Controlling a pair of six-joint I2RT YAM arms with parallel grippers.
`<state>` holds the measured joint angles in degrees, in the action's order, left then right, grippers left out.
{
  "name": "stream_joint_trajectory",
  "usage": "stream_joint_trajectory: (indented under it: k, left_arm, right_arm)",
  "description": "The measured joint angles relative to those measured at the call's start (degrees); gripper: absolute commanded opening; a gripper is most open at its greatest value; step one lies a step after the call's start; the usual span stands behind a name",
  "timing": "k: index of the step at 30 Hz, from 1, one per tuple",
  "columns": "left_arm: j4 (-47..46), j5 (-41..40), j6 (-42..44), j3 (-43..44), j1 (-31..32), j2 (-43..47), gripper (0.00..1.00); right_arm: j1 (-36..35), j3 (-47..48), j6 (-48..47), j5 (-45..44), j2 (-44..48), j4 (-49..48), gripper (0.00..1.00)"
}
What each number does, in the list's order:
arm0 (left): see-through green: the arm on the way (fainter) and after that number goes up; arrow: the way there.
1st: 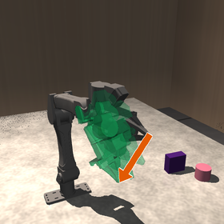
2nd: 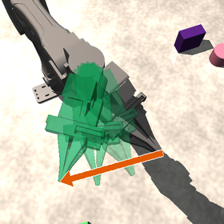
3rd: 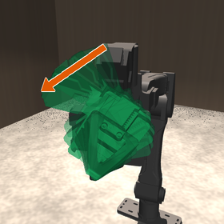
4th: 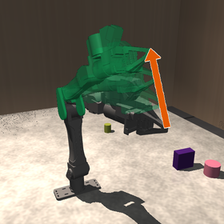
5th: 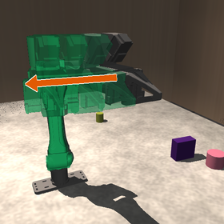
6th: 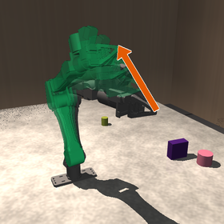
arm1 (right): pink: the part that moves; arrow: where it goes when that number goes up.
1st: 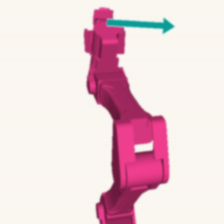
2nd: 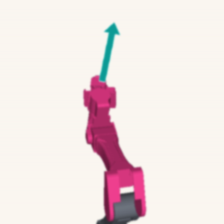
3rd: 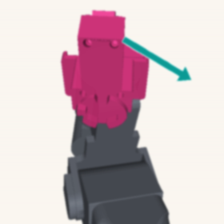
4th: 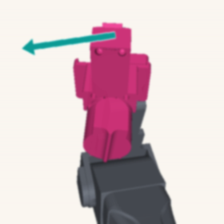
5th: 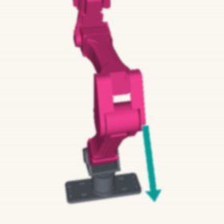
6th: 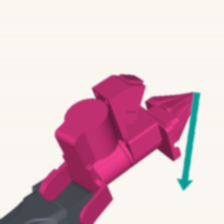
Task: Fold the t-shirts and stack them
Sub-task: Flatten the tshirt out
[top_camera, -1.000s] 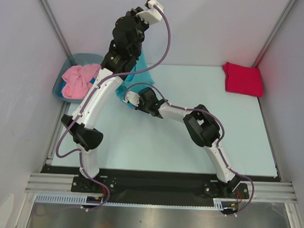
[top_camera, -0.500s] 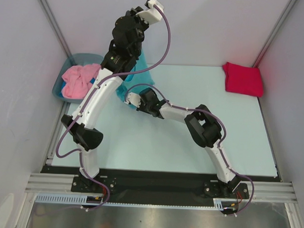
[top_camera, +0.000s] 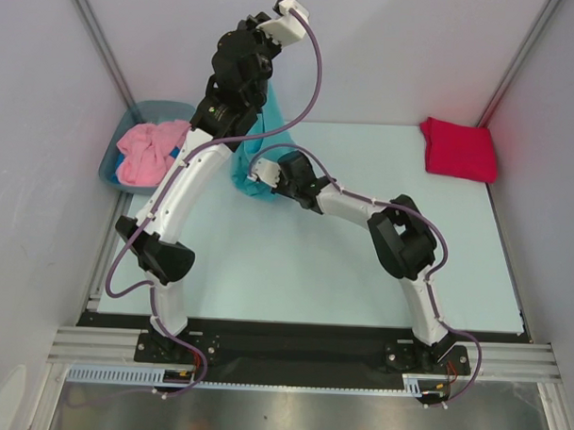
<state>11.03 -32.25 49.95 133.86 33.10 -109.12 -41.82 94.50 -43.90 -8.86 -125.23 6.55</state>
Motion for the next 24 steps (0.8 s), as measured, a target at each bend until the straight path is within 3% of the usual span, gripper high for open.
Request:
stream_joint_trajectory:
  k: [18, 19, 20, 24]
  left_arm:
    - [0.0, 1.0, -1.0, 0.0, 0.2, 0.0, 0.00]
    - [0.0, 1.0, -1.0, 0.0, 0.2, 0.0, 0.00]
    - [0.0, 1.0, -1.0, 0.0, 0.2, 0.0, 0.00]
    - [-0.2, 1.0, -1.0, 0.0, 0.2, 0.0, 0.00]
  right_arm:
    - [9.2, -3.7, -9.2, -6.6, 2.8, -3.5, 0.00]
    - [9.8, -3.7, -9.7, -7.0, 2.8, -3.9, 0.05]
    - [10.3, -3.7, -9.9, -7.3, 2.8, -4.1, 0.32]
    - [10.5, -3.7, -10.1, -8.1, 2.8, -3.0, 0.70]
